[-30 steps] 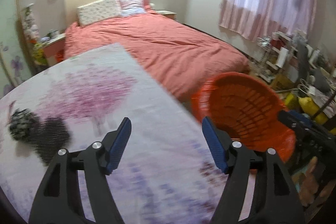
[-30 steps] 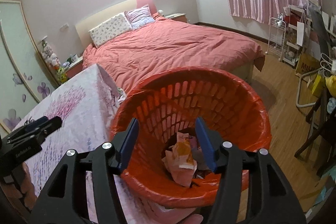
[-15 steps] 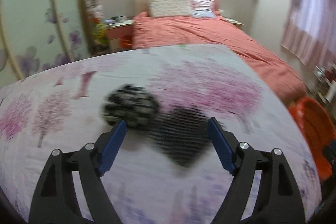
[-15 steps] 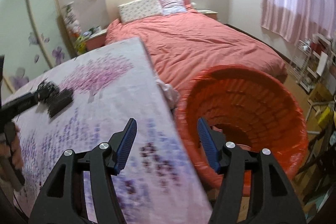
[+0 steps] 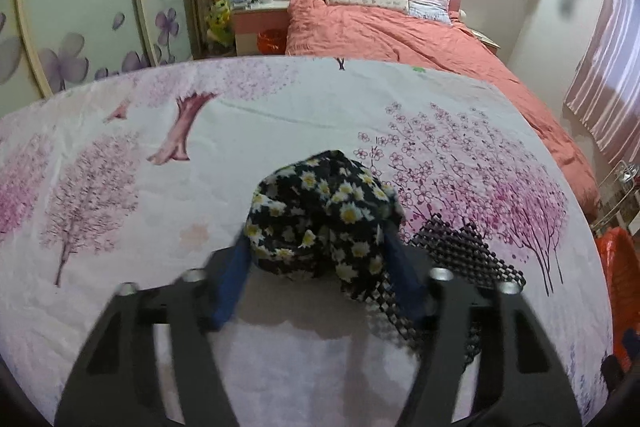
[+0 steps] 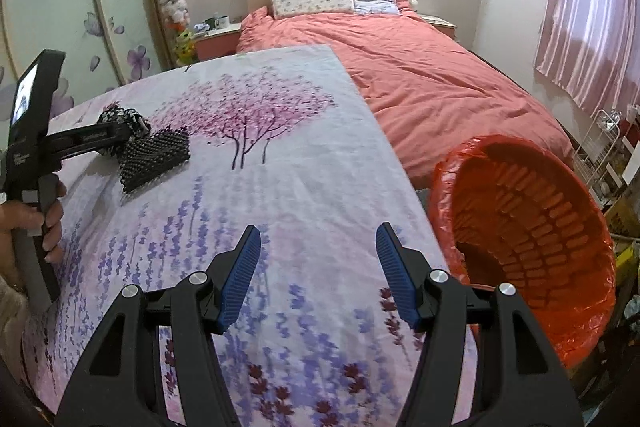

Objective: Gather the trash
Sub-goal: 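Grasp the floral scrunchie with the left tool while the right tool grasps the black mesh pad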

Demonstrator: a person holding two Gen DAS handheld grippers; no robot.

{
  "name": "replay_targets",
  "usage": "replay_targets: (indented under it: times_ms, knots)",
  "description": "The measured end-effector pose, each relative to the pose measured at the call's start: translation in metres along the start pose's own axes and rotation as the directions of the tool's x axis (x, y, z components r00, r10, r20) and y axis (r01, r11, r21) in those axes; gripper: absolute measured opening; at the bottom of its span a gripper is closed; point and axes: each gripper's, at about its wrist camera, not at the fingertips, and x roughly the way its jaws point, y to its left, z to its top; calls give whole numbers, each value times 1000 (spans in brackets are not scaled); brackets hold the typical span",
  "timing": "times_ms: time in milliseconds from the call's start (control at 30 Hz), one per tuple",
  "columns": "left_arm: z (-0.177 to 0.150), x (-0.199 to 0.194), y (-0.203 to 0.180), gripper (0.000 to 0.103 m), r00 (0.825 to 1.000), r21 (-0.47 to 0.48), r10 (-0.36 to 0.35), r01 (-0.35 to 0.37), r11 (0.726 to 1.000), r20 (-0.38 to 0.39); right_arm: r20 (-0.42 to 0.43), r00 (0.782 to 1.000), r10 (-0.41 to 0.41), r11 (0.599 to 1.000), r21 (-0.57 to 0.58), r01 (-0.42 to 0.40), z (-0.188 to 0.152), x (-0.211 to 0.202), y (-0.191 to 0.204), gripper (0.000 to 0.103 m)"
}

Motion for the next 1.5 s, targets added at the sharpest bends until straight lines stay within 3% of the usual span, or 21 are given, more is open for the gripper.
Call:
replay_targets:
  times_ms: [33,133,200,367,533,1067,1300,1500]
  knots:
    - [0,2,1,34,1000,-8,-8,8,1000,-9,-4,1000,3,1000,-1,-3,1,2,2,60]
    - [-3,-2,8,25,1000,-11,-7,7,1000,-2,-8,1000,12,1000,-6,-12,4,3,9,60]
    - [-6,-9,17,25,1000,3,14,-14,1000,7,-7,1000,21,1000,-10,-21,8,4,14,60]
    - [-15,-30,58,27,993,24,113,-113,993,16,-11,999,52,998,-32,-52,17,7,35,60]
    - [-30,-40,98,36,984,22,181,-180,983,-3,-28,996,81,995,-55,-82,21,13,60,60]
    - [-34,-35,111,41,989,-14,148,-148,989,-26,-90,986,144,989,-23,-146,41,57,124,60]
    - [-33,-34,113,41,989,-20,142,-143,990,-26,-68,988,136,991,6,-136,52,70,141,60]
    - [-33,-34,113,41,990,-24,139,-139,990,-26,-96,993,74,996,-42,-79,52,84,155,61]
